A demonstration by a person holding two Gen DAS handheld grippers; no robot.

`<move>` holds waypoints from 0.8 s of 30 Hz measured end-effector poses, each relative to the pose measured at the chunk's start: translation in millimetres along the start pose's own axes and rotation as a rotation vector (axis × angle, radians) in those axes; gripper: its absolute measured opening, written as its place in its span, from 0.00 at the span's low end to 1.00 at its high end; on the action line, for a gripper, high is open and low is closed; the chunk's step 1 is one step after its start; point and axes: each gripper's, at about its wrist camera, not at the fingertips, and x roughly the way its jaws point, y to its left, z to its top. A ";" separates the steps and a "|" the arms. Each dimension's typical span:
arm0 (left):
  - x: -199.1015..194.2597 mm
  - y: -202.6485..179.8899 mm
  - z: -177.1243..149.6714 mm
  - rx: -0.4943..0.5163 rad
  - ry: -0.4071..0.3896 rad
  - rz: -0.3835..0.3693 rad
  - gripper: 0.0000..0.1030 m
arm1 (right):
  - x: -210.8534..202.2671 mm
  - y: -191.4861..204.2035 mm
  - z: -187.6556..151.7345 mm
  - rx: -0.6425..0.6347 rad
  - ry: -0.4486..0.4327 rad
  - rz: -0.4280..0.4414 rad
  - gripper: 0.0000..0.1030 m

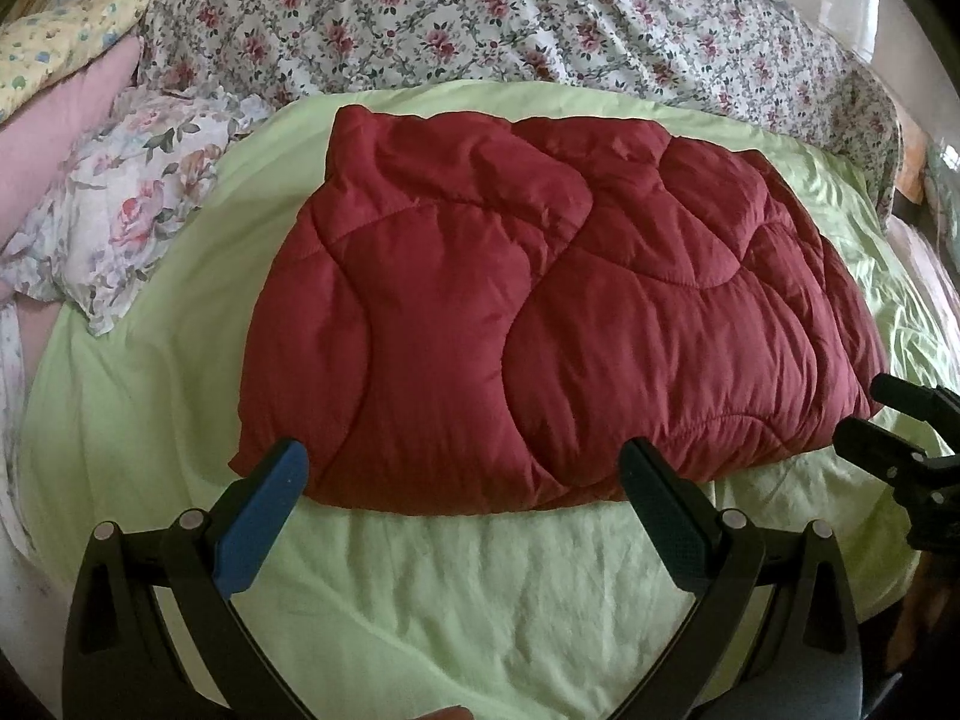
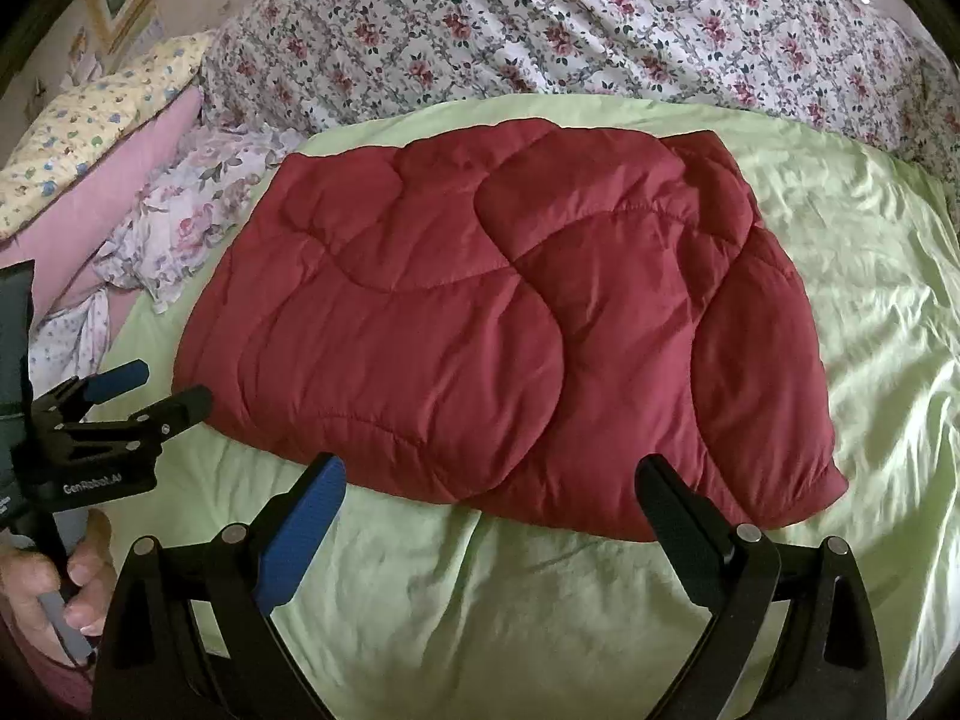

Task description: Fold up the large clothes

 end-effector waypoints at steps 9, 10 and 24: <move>-0.3 -3.4 1.7 0.011 -0.006 0.005 1.00 | -1.0 -2.6 0.0 0.009 -0.001 -0.004 0.95; -0.4 -3.9 1.5 0.012 -0.007 0.005 1.00 | -1.4 -3.1 0.1 0.011 -0.001 -0.003 0.95; 0.5 -4.9 1.3 0.016 -0.009 0.016 1.00 | -1.3 -3.0 0.4 0.012 0.003 -0.006 0.95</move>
